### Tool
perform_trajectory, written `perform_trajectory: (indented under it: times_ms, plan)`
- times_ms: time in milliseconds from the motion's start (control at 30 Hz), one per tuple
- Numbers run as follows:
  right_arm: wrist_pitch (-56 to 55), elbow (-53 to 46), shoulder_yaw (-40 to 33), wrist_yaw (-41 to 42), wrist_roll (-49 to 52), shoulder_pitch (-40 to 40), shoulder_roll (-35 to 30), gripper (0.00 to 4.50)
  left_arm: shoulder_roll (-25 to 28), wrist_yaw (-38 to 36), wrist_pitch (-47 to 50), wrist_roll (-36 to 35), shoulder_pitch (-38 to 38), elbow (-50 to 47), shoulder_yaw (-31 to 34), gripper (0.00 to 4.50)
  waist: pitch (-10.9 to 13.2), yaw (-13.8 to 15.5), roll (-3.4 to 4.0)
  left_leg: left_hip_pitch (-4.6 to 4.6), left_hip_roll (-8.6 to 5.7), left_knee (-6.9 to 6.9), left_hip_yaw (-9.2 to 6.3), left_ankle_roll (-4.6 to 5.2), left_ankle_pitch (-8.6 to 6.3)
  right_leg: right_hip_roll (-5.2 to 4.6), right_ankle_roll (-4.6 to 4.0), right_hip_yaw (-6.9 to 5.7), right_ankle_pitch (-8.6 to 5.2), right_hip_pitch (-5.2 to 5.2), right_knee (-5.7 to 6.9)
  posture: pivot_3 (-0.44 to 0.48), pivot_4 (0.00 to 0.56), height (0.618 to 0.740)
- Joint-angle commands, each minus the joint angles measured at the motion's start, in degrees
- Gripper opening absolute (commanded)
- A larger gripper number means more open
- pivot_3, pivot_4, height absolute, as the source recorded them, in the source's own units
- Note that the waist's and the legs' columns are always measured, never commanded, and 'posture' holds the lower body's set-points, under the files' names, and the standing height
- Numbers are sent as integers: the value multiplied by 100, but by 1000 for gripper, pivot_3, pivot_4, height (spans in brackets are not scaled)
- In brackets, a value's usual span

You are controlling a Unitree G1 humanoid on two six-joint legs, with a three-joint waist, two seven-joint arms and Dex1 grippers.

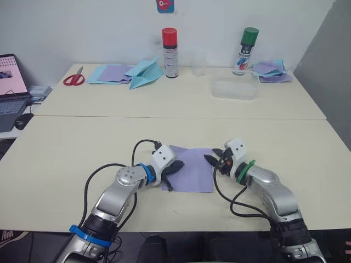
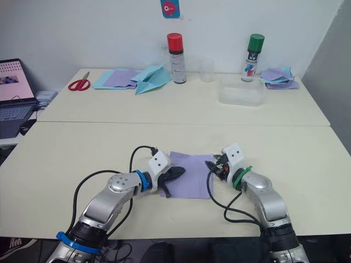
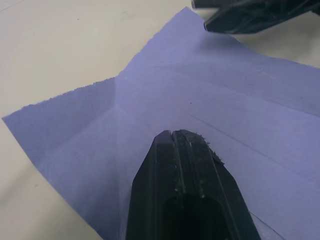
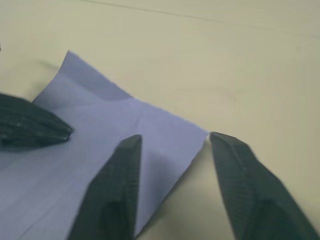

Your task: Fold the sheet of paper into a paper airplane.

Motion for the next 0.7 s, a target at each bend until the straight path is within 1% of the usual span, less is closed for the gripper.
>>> perform_trajectory:
  times_ms: [33, 133, 267, 400, 500, 533, 600, 667, 700]
  plan:
    - [569, -127, -393, -304, 402, -236, 224, 2336, 9, -29, 160, 204, 118, 288, -230, 0, 1, -1, 2, 0, 0, 0, 0, 0, 0, 0, 1, 0, 0, 0, 0, 0, 150, 740]
    - [1131, 14, -545, -380, 646, -365, 313, 2336, -4, -126, 127, 194, 105, 272, -264, 0, 1, -2, 2, -1, -1, 1, 2, 0, 0, 0, 2, 2, 1, 0, 0, 0, 150, 740]
    - [1595, 114, -594, -326, 883, -502, 332, 2336, 0, -176, 151, 189, 115, 235, -275, 0, 2, -3, 4, -5, -1, 0, 2, 0, 0, -1, 3, 1, 0, -1, -3, 0, 150, 740]
    - [1573, 168, -485, -227, 900, -580, 288, 2336, -12, -145, 167, 221, 105, 245, -254, 0, 2, -3, 5, -11, -1, 0, 1, 0, 0, 0, 4, 0, 0, -8, -3, 0, 150, 740]
    - [1258, 166, -346, -126, 774, -604, 235, 1765, -18, -126, 180, 227, 100, 235, -243, 0, 2, -3, 6, -15, -2, 0, 1, 0, 0, 0, 4, 0, 0, -13, -3, 0, 150, 740]
    - [1165, 164, -303, -110, 733, -604, 211, 1490, -19, -122, 183, 228, 102, 230, -242, 0, 2, -3, 6, -19, -2, 0, 1, 1, 0, 0, 4, 0, 0, -17, -2, 0, 150, 740]
    - [931, 141, -169, -55, 623, -583, 130, 697, -14, -119, 186, 228, 116, 216, -236, 0, 2, -2, 6, -25, -3, 1, 1, 1, 0, 0, 6, -1, 1, -22, -2, 0, 150, 740]
    - [603, 65, 44, 82, 457, -534, -15, 17, -12, -113, 188, 229, 132, 202, -234, 0, 2, -2, 6, -27, -5, 2, 2, 1, 0, 0, 6, 1, 1, -25, -2, 0, 150, 740]
    - [471, 11, 130, 147, 395, -504, -68, 17, -11, -108, 188, 231, 140, 199, -232, 0, 2, -3, 6, -29, -5, 2, 3, 1, 0, 0, 7, 2, 1, -27, -2, 0, 150, 740]
